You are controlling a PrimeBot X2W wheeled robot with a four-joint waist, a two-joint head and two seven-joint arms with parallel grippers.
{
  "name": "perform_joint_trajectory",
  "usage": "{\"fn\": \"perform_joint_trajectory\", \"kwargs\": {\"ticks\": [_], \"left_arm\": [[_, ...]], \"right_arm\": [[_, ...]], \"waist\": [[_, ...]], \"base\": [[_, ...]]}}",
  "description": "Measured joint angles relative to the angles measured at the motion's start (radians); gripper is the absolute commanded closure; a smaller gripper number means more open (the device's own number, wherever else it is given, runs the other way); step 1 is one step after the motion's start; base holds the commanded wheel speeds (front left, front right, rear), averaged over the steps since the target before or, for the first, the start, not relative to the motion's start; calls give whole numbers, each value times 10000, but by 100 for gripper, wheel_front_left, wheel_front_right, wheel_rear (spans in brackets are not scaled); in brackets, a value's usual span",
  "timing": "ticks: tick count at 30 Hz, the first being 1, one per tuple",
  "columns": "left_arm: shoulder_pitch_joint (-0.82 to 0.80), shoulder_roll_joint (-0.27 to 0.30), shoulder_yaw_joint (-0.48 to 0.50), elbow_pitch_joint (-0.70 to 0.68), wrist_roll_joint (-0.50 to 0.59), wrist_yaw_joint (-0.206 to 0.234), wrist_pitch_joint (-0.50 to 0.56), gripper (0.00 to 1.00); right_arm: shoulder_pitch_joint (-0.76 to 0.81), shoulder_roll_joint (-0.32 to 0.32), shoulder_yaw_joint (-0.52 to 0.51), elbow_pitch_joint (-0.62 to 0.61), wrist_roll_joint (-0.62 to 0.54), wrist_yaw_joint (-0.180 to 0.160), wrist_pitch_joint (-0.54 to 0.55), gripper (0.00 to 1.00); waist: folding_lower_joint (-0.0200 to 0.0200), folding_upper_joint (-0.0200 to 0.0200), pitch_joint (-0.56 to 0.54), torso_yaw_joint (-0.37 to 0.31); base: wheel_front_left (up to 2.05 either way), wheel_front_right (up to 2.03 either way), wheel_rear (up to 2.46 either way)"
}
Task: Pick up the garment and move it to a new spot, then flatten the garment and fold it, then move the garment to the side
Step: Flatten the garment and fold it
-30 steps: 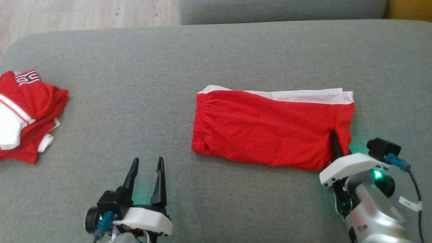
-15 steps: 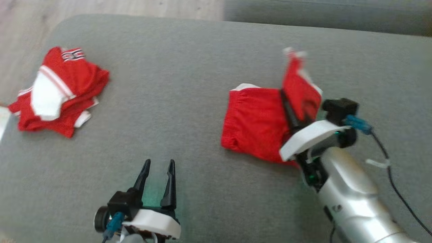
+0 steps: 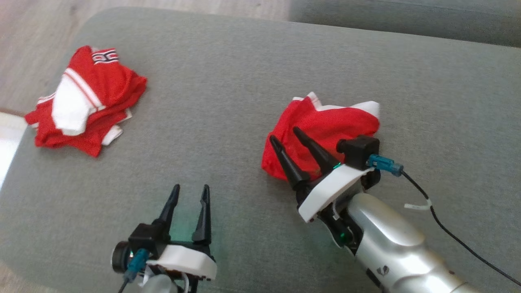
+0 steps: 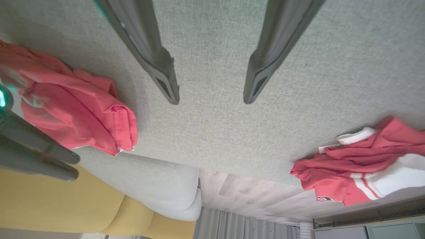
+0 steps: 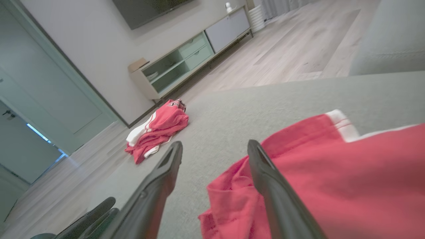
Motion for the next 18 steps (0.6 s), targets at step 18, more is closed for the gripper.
{"fn": "perform_joint_trajectory", "kwargs": {"ticks": [18], "left_arm": [[-80,-2,986,-259,1210,10,0,0]], "right_arm": [[2822,36,-7313,-1072,-4723,0,-159,0]], "waist": [[-1,0,-514,-1942]], "base": [[0,0,0]]}}
